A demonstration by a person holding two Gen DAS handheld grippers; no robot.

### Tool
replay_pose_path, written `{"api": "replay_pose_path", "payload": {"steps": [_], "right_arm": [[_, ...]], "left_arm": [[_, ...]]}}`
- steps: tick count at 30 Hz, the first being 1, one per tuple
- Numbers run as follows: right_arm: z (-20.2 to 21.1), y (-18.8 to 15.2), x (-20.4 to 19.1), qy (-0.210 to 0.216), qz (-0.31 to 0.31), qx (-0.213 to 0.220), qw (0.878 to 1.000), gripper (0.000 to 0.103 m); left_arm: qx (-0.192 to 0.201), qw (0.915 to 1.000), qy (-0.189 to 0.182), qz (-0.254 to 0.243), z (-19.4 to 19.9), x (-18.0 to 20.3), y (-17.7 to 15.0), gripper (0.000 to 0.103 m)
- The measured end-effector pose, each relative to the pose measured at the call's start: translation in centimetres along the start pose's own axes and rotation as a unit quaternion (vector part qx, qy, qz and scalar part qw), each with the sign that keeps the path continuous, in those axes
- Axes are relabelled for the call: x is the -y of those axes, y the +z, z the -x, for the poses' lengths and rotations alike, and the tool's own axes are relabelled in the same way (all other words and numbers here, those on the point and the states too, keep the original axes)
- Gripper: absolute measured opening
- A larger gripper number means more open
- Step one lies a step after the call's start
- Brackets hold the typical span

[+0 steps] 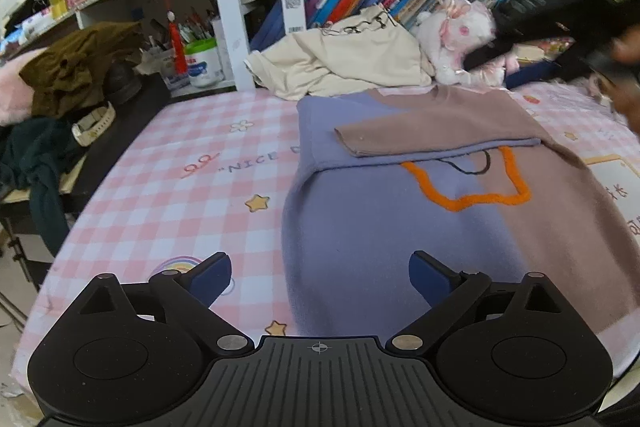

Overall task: Fold clothes
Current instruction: 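Lay the mauve sleeve over the lavender sleeve and open the right gripper, then grasp the lavender hem with the left gripper while the right gripper grasps the mauve hem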

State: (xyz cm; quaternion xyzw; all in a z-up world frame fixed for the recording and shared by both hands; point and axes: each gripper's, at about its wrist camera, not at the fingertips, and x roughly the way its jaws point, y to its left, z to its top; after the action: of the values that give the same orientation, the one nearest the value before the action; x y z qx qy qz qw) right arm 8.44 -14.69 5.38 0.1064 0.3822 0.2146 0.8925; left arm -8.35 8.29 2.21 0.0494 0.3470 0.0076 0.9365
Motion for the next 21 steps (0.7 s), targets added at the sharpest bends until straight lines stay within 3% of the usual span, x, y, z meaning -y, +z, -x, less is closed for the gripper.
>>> {"api": "replay_pose_path", "payload": {"steps": [11,17,21], "right_arm": [[6.2,-10.3,3.5,-0.106,-0.048,-0.033,0.993,0.063],[9.3,-16.2,4.8,-0.165,-0.089,-0.046,0.981,0.064],[10.4,-17.6,6.0,-0.185,-0.118,-0.049,0.974,0.064]], "left_arm": [[-0.013,0.9985,-0.039,-0.036,-0.9,-0.2,-0.8,0.098],[-0.035,0.9978,-0.053,-0.022,-1.0,-1.2,-1.7,0.098],[-0.049,0.9975,-0.049,-0.010,-1.3,-1.8,-2.2,0.098]]}}
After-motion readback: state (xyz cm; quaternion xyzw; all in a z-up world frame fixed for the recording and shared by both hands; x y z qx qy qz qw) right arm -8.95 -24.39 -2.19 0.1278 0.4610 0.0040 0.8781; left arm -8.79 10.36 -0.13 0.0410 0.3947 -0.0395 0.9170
